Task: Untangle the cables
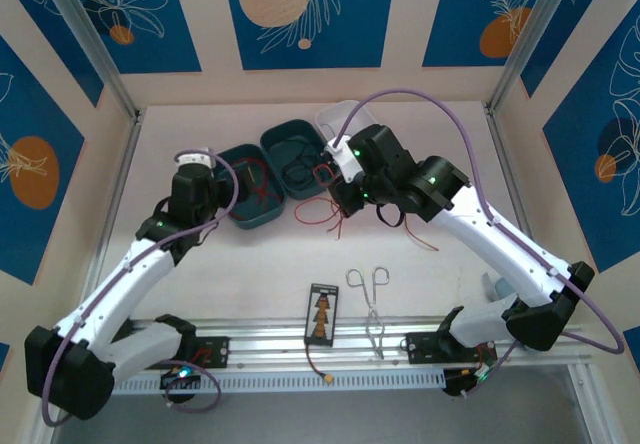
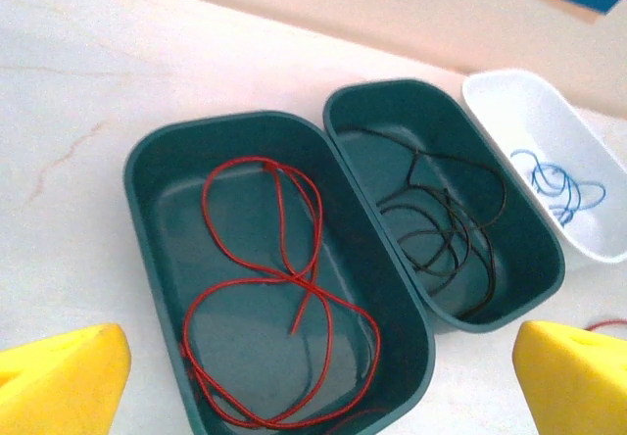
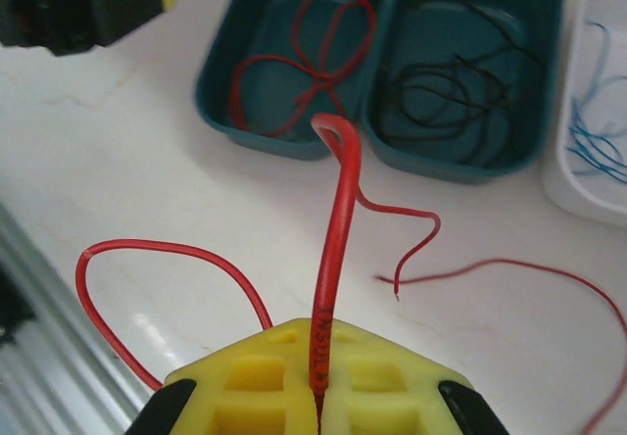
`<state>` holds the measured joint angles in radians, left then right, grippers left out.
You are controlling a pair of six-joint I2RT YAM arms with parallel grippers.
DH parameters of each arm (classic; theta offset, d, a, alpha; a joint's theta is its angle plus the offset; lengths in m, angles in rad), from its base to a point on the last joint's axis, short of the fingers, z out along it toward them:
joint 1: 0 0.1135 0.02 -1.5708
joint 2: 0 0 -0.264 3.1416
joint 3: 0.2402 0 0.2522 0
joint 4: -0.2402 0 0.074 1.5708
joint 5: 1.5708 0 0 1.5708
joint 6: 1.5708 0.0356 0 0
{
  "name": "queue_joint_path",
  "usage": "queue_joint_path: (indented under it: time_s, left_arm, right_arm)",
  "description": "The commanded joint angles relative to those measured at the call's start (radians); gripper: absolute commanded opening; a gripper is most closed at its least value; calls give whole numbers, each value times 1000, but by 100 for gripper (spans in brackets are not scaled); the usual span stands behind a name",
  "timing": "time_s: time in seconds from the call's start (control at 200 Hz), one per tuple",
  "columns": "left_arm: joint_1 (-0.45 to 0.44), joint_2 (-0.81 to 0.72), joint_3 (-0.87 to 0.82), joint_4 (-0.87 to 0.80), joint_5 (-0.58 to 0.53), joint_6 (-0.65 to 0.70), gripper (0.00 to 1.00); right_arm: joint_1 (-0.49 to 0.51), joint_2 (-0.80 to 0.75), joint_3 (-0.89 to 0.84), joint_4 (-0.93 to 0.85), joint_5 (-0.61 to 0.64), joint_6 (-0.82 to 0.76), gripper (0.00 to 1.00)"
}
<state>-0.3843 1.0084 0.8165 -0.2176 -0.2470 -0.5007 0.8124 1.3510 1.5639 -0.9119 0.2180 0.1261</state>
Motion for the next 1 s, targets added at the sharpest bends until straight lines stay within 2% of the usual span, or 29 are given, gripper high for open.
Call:
queue_joint_path:
  time_s: [0.0, 0.29, 0.51, 0.69, 0.99]
  left_arm:
    - [13, -83, -35, 17, -91, -29, 100]
    - [20, -338, -107, -26, -256, -23, 100]
    - [22, -486, -111, -85, -328, 25, 100]
    - [22, -548, -106, -116, -353, 47, 100]
    - [22, -556, -80, -157, -362, 74, 100]
  right_arm:
    - [7, -7, 38, 87, -169, -17, 4]
    - [13, 134, 123, 188, -270, -28, 4]
    - [10, 321, 261, 197, -306, -46, 4]
    - [10, 515, 430, 140, -245, -31, 3]
    - [24, 796, 672, 63, -197, -39, 1]
